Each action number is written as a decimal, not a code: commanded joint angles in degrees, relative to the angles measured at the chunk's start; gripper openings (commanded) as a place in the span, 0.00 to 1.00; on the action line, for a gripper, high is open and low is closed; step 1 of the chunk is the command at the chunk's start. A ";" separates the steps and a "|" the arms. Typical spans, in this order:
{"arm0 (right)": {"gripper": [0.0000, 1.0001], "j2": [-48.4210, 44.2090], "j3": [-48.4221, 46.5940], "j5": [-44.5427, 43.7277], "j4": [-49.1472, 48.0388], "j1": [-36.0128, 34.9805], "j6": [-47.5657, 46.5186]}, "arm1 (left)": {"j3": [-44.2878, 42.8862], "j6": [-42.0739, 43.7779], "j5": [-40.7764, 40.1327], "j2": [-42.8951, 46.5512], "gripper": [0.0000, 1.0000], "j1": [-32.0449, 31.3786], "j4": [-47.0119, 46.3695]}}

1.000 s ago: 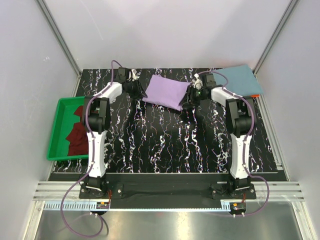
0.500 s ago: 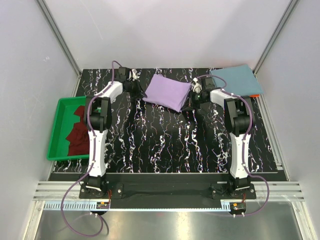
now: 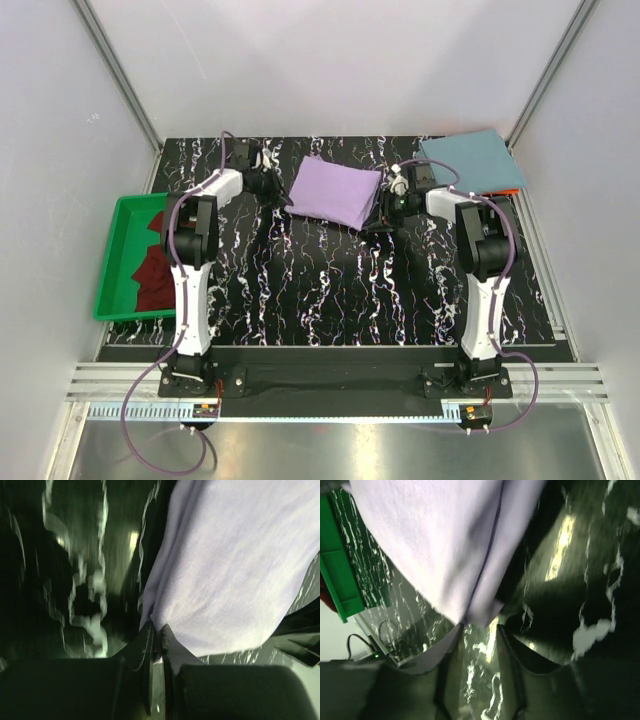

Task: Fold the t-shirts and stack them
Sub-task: Fold the tshirt

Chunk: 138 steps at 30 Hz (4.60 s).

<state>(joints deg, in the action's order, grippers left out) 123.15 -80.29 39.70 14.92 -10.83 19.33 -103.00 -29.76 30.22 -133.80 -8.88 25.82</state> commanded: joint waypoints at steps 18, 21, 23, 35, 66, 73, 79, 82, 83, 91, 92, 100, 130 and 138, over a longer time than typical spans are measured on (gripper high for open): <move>0.34 1.72 -18.58 12.59 5.84 -0.77 4.74 | 3.94 -6.62 -8.88 18.13 0.47 -3.77 7.51; 0.36 6.46 -22.09 15.22 5.30 -0.42 5.10 | 8.16 -9.96 -3.68 18.22 0.47 -5.61 -1.54; 0.38 8.76 -23.33 15.84 4.34 -0.33 5.71 | 10.79 -12.24 -2.36 17.00 0.47 -7.19 -8.29; 0.43 13.97 -23.59 15.49 8.71 3.89 -0.78 | 17.58 -11.29 -9.20 11.45 0.43 -5.53 -5.45; 0.43 2.19 -11.57 10.14 16.72 3.54 -3.78 | 18.20 -7.59 -3.86 16.55 0.52 -3.77 0.01; 0.41 -1.51 -10.23 5.38 21.82 3.27 -5.80 | 12.99 -6.01 2.91 20.41 0.54 -3.86 4.24; 0.57 3.14 -17.00 -0.23 25.52 0.46 -7.48 | 25.62 -6.80 7.75 23.32 0.54 -5.26 -1.46; 0.60 4.81 -19.37 -2.96 23.76 0.37 -6.68 | 31.26 -6.45 6.26 24.55 0.54 -5.44 -3.67; 0.62 5.16 -19.90 -4.10 22.45 0.28 -6.42 | 32.33 -6.19 5.47 24.90 0.54 -5.35 -3.94; 0.74 6.22 -22.09 -8.15 13.48 0.37 -2.46 | 34.89 -4.87 2.65 24.81 0.54 -4.47 -2.89; 0.75 7.44 -22.71 -7.89 13.04 0.37 -2.28 | 34.54 -4.87 2.48 25.68 0.54 -4.39 -2.19; 0.79 12.28 -28.78 -6.91 11.62 -0.86 -3.68 | 21.98 -2.94 -5.33 27.81 0.64 -3.16 10.82; 0.72 14.04 -15.60 -0.08 2.75 -4.55 -2.46 | 10.89 -0.91 -3.85 5.83 0.01 2.91 8.19; 0.69 13.34 -11.03 4.94 -0.50 -4.55 0.44 | 12.29 -2.58 -2.71 5.21 0.01 2.82 6.61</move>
<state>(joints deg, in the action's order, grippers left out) 134.13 -95.66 45.10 9.54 -14.61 19.05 -91.39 -32.21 29.47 -126.39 -6.44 33.30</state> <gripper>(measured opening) 0.695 0.043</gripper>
